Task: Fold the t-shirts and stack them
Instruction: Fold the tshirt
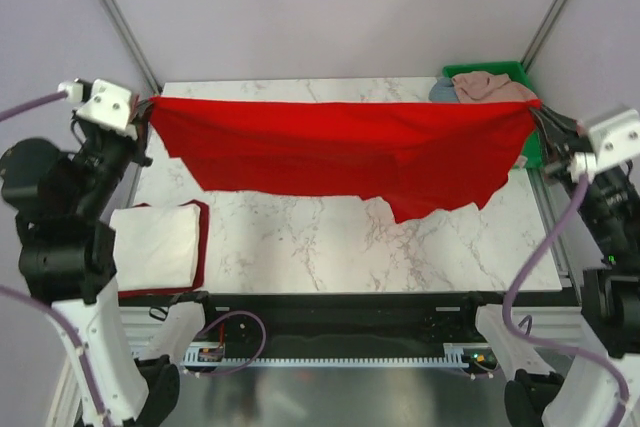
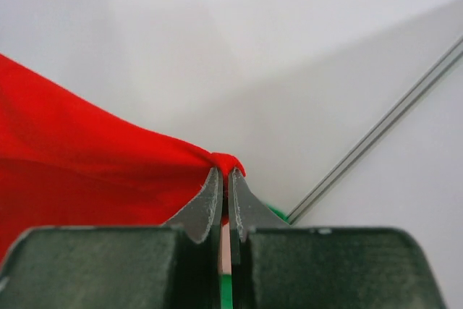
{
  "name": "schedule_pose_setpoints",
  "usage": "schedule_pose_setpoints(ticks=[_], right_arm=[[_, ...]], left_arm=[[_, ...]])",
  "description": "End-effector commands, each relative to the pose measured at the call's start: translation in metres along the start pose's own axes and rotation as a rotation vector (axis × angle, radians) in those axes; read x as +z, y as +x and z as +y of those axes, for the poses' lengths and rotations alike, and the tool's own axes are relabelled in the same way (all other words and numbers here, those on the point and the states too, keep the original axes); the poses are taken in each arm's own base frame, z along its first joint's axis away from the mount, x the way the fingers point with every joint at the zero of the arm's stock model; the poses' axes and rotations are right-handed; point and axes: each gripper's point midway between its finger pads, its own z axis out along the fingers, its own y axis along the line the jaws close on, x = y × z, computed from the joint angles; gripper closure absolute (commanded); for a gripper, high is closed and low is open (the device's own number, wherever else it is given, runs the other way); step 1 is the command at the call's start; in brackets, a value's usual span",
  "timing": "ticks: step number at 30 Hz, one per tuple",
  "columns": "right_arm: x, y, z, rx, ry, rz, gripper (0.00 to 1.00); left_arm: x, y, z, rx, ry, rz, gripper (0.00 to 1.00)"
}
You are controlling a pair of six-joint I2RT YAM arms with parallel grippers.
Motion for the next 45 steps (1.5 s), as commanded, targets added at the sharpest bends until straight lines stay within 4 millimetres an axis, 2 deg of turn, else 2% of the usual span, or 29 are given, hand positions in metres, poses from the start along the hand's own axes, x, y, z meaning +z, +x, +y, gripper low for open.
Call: schedule_pose_setpoints(ticks=[1, 3, 6, 10, 11, 13, 14, 16, 17, 19, 20, 22, 23, 25, 26, 27, 29, 30, 31, 32, 34, 35, 37, 38, 39, 40, 41, 43, 45], right_arm=[[-0.033, -0.025, -0.006, -0.05, 0.079, -0.04, 1.0], [-0.042, -0.033, -0.008, -0.069, 0.101, -0.054, 1.0], [-0.039, -0.025, -0.008, -0.069, 0.093, -0.022, 1.0], [-0.018, 0.017, 0.004, -0.047, 0.019, 0.07, 1.0], [-0.007, 0.042, 0.013, -0.023, -0.031, 0.119, 1.0], [0.005, 0.072, 0.024, 0.004, -0.086, 0.172, 1.0], [0.016, 0.107, 0.039, 0.05, -0.147, 0.234, 1.0], [0.025, 0.145, 0.057, 0.096, -0.224, 0.301, 1.0], [0.03, 0.183, 0.072, 0.144, -0.265, 0.366, 1.0], [0.037, 0.226, 0.092, 0.207, -0.326, 0.436, 0.99], [0.042, 0.267, 0.107, 0.253, -0.358, 0.505, 1.0], [0.047, 0.306, 0.12, 0.291, -0.383, 0.569, 1.0], [0.056, 0.339, 0.129, 0.324, -0.403, 0.619, 1.0], [0.068, 0.365, 0.134, 0.351, -0.415, 0.66, 1.0], [0.083, 0.369, 0.131, 0.353, -0.406, 0.646, 1.0], [0.092, 0.393, 0.137, 0.39, -0.424, 0.7, 1.0], [0.121, 0.401, 0.128, 0.385, -0.409, 0.684, 1.0], [0.13, 0.424, 0.135, 0.415, -0.418, 0.729, 1.0], [0.139, 0.43, 0.135, 0.421, -0.415, 0.735, 1.0], [0.157, 0.444, 0.135, 0.421, -0.414, 0.741, 1.0], [0.184, 0.448, 0.131, 0.416, -0.407, 0.725, 1.0], [0.189, 0.47, 0.144, 0.431, -0.428, 0.768, 1.0], [0.213, 0.474, 0.142, 0.428, -0.421, 0.755, 1.0], [0.216, 0.496, 0.151, 0.447, -0.431, 0.793, 1.0], [0.221, 0.504, 0.151, 0.45, -0.42, 0.805, 1.0], [0.235, 0.504, 0.144, 0.449, -0.403, 0.79, 1.0], [0.239, 0.518, 0.166, 0.457, -0.434, 0.817, 1.0], [0.259, 0.521, 0.162, 0.458, -0.415, 0.799, 1.0], [0.267, 0.537, 0.173, 0.456, -0.424, 0.814, 1.0]], left_arm=[[-0.02, -0.032, 0.017, 0.079, -0.098, -0.092, 0.98], [-0.032, -0.044, 0.015, 0.094, -0.102, -0.132, 0.98], [-0.03, -0.042, 0.011, 0.103, -0.081, -0.129, 0.98], [-0.003, 0.0, 0.002, 0.104, -0.006, -0.031, 0.98], [0.01, 0.026, -0.003, 0.083, 0.022, 0.028, 0.98], [0.03, 0.065, -0.013, 0.051, 0.087, 0.115, 0.98], [0.041, 0.101, -0.026, 0.018, 0.15, 0.187, 0.98], [0.055, 0.142, -0.044, -0.022, 0.235, 0.268, 0.98], [0.066, 0.185, -0.062, -0.061, 0.321, 0.354, 0.98], [0.08, 0.224, -0.076, -0.103, 0.386, 0.431, 0.98], [0.091, 0.264, -0.087, -0.157, 0.434, 0.526, 0.98], [0.106, 0.293, -0.098, -0.196, 0.476, 0.584, 0.98], [0.119, 0.325, -0.106, -0.246, 0.504, 0.668, 0.98], [0.137, 0.35, -0.109, -0.279, 0.511, 0.73, 0.98], [0.151, 0.352, -0.101, -0.286, 0.481, 0.741, 0.98], [0.159, 0.38, -0.107, -0.315, 0.492, 0.808, 0.98], [0.179, 0.385, -0.097, -0.306, 0.463, 0.813, 0.98], [0.184, 0.391, -0.097, -0.308, 0.461, 0.823, 0.98], [0.189, 0.405, -0.097, -0.318, 0.458, 0.85, 0.98], [0.2, 0.406, -0.091, -0.306, 0.441, 0.845, 0.98], [0.213, 0.42, -0.088, -0.311, 0.424, 0.868, 0.98], [0.218, 0.424, -0.087, -0.311, 0.419, 0.874, 0.98], [0.232, 0.441, -0.083, -0.313, 0.393, 0.899, 0.98], [0.236, 0.445, -0.081, -0.31, 0.382, 0.905, 0.98], [0.24, 0.452, -0.08, -0.304, 0.374, 0.917, 0.98], [0.248, 0.453, -0.073, -0.286, 0.348, 0.913, 0.98], [0.251, 0.465, -0.074, -0.284, 0.34, 0.933, 0.98], [0.263, 0.467, -0.065, -0.267, 0.289, 0.923, 0.98], [0.269, 0.476, -0.063, -0.265, 0.273, 0.93, 0.98]])
